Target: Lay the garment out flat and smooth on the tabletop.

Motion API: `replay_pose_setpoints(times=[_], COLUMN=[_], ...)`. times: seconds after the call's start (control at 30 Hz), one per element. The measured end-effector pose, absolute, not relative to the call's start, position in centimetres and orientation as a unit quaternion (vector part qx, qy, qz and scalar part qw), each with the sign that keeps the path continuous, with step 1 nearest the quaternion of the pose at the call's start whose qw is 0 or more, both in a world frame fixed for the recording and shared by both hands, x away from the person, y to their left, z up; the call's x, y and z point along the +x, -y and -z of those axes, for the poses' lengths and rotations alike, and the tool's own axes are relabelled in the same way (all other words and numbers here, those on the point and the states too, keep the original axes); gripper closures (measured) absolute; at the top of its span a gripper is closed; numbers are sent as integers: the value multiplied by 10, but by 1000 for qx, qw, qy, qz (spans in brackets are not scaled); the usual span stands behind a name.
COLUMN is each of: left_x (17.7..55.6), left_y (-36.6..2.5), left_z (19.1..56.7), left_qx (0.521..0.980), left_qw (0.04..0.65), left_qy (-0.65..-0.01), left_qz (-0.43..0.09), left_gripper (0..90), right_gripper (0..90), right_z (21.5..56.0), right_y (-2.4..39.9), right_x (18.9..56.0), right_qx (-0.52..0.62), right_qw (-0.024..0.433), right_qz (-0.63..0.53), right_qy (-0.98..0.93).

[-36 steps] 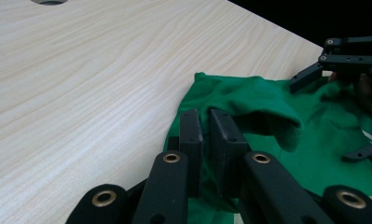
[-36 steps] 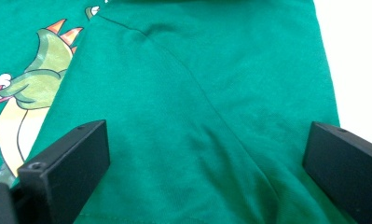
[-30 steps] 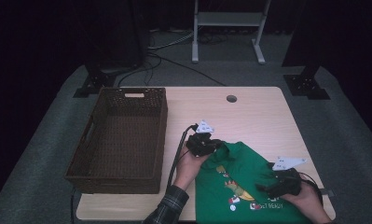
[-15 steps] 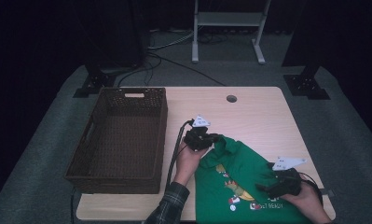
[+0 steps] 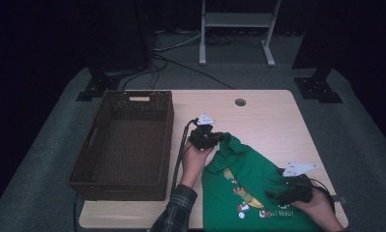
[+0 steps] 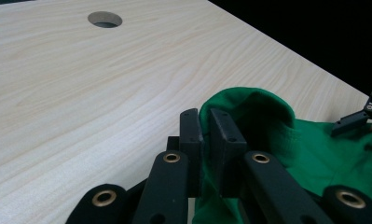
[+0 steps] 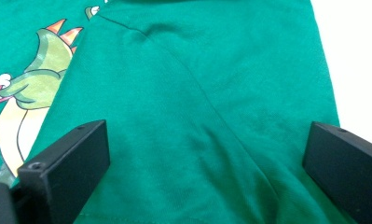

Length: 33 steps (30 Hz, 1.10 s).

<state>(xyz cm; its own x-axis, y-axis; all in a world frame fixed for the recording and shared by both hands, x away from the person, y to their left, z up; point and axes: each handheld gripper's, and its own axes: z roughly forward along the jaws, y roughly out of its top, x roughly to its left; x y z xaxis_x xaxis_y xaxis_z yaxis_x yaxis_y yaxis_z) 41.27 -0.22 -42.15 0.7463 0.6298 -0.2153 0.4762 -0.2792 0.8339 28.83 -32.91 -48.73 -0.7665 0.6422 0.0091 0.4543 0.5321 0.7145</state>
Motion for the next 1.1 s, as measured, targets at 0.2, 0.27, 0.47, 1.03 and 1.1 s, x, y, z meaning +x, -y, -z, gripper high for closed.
replay_pose_setpoints(times=[0.2,0.27,0.47,1.03,1.1], left_x=[418,420,427,447,449], left_y=[-1,-2,-5,-8,-7], left_z=[421,423,427,437,439], left_qx=[792,792,788,784,784], left_qw=[489,487,484,469,467], left_qy=[-356,-359,-373,-398,-400], left_qz=[-81,-82,-81,-86,-87], left_gripper=[841,841,841,842,842], right_gripper=[0,0,0,0,0], right_z=[487,487,487,487,487], right_y=[329,329,329,329,329], right_x=[288,288,288,288,288], right_qx=[317,317,317,316,316], right_qw=[129,129,129,129,129], right_qz=[-366,-366,-366,-366,-366], right_qy=[-866,-866,-866,-866,-866])
